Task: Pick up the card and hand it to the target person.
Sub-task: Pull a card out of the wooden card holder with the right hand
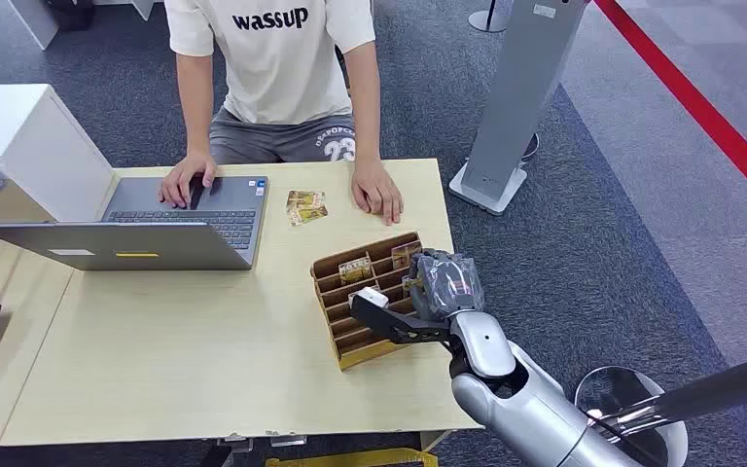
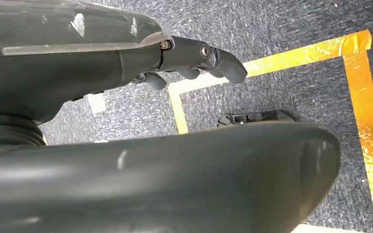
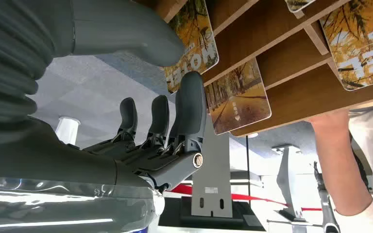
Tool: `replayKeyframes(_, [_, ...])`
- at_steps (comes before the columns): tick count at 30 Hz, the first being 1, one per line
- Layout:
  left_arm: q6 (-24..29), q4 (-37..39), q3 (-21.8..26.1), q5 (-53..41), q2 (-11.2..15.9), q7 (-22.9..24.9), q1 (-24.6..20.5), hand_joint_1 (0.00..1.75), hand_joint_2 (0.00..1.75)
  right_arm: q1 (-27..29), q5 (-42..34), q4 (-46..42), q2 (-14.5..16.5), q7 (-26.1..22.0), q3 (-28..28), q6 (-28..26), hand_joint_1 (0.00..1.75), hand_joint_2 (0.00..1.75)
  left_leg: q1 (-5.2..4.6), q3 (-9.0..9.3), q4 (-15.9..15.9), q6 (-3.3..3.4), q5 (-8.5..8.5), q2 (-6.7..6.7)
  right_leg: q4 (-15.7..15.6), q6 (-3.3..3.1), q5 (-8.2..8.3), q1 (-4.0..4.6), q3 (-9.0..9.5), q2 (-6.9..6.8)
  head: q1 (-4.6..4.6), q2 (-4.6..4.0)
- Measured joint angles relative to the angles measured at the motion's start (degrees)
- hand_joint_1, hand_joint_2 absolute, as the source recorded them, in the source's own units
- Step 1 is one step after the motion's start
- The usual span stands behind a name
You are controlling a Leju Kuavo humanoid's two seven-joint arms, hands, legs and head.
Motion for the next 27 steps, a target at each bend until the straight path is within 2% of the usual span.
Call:
replayKeyframes(5, [0.1, 0.0, 0.0, 0.0, 0.0, 0.0, 0.0, 0.00, 0.00, -0.8, -0.3, 2.0, 0.5, -0.3, 0.2, -1.6, 1.07, 1.75, 0.00, 0.00, 0.0, 0.00, 0.00, 0.00, 0.0, 0.00, 0.00, 0.00, 0.00, 0.00, -0.03, 0.00])
replayKeyframes(9, [0.2, 0.0, 0.0, 0.1, 0.0, 0.0, 0.1, 0.00, 0.00, -1.3, -0.5, 3.2, 0.7, -0.2, 0.3, -2.5, 1.00, 1.75, 0.00, 0.00, 0.0, 0.00, 0.00, 0.00, 0.0, 0.00, 0.00, 0.00, 0.00, 0.00, -0.02, 0.00])
replayKeyframes(21, [0.3, 0.0, 0.0, 0.4, 0.0, 0.0, 0.4, 0.00, 0.00, -1.7, -1.0, 4.2, 0.7, 1.1, 0.2, -3.1, 0.95, 1.75, 0.00, 0.00, 0.0, 0.00, 0.00, 0.00, 0.0, 0.00, 0.00, 0.00, -0.01, 0.00, -0.02, 0.00])
replayKeyframes(27, [0.2, 0.0, 0.0, 0.4, 0.0, 0.0, 0.4, 0.00, 0.00, -1.7, -1.3, 3.9, 0.6, 1.6, 0.1, -3.0, 1.13, 1.75, 0.00, 0.00, 0.0, 0.00, 0.00, 0.00, 0.0, 0.00, 0.00, 0.00, -0.02, 0.01, -0.04, 0.00])
